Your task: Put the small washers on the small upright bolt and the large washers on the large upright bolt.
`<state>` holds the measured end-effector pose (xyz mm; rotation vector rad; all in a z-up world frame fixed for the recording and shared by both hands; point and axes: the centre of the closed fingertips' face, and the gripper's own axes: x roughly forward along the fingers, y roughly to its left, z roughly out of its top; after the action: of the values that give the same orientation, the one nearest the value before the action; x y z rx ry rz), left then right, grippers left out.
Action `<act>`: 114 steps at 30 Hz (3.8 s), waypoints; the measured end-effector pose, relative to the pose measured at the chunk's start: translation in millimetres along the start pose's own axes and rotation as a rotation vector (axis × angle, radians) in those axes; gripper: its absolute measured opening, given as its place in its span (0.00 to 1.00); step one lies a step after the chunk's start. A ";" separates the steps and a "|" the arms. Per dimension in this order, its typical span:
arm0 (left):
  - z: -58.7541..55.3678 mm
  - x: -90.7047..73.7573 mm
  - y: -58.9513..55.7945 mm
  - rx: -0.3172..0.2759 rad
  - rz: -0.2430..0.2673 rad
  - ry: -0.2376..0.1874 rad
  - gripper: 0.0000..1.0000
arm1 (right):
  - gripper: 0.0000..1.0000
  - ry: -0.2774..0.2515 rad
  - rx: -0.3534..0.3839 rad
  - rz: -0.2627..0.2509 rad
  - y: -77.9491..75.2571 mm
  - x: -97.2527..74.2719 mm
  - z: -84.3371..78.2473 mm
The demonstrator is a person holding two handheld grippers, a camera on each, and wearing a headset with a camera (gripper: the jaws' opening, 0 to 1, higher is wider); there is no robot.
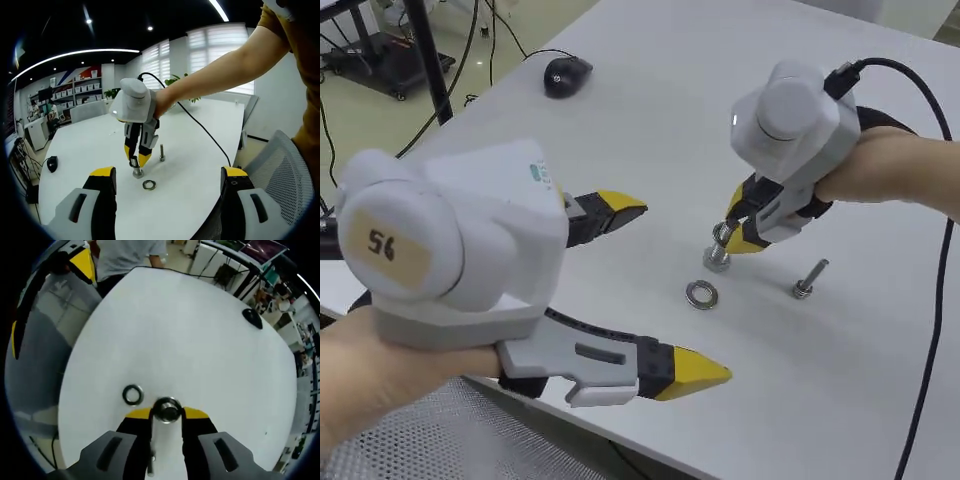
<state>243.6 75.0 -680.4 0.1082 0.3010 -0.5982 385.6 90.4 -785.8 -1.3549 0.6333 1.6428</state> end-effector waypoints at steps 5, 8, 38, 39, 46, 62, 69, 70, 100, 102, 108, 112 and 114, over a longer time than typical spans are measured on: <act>-0.6 1.0 -1.5 -0.002 -0.004 0.004 0.85 | 0.22 -0.001 0.007 0.009 1.2 10.0 -2.4; 0.0 1.6 -1.5 -0.001 -0.005 0.004 0.86 | 0.22 0.006 0.006 0.014 2.8 14.2 -3.6; -0.7 -3.4 -1.8 0.011 0.015 0.013 0.85 | 0.32 -0.037 0.027 -0.017 12.2 2.0 -14.0; -0.4 -3.7 -2.4 0.012 0.014 0.013 0.85 | 0.32 -0.037 0.029 -0.017 14.0 1.6 -14.8; -0.8 -4.7 -6.4 0.025 0.013 0.016 0.85 | 0.32 -0.042 0.076 -0.013 25.5 -4.5 -19.7; -3.4 -6.9 0.6 0.024 0.025 0.024 0.85 | 0.31 -0.039 0.178 0.070 65.5 20.9 -5.6; -0.9 -7.9 4.0 0.023 0.028 0.020 0.85 | 0.33 -0.059 0.205 0.078 59.5 29.3 3.9; -0.6 -8.2 4.6 0.022 0.028 0.019 0.85 | 0.33 -0.057 0.203 0.078 59.5 30.5 4.0; -0.8 -7.8 5.9 0.016 0.033 0.012 0.85 | 0.23 -0.012 0.150 0.093 61.0 33.3 4.5; -0.7 -8.7 5.9 0.016 0.037 0.011 0.85 | 0.22 -0.017 0.151 0.089 61.0 32.6 4.2; -2.0 -9.4 6.1 0.014 0.040 0.015 0.85 | 0.22 -0.016 0.152 0.094 64.8 22.4 -1.6; -0.4 -7.5 4.5 0.017 0.036 0.014 0.85 | 0.22 -0.013 0.162 0.086 60.5 8.6 -7.5; 0.4 -5.6 3.1 0.019 0.032 0.014 0.85 | 0.22 -0.016 0.164 0.076 57.2 0.7 -9.4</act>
<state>241.0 80.5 -678.2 0.1359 0.3069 -0.5687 340.7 55.7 -797.4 -1.2116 0.8008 1.6218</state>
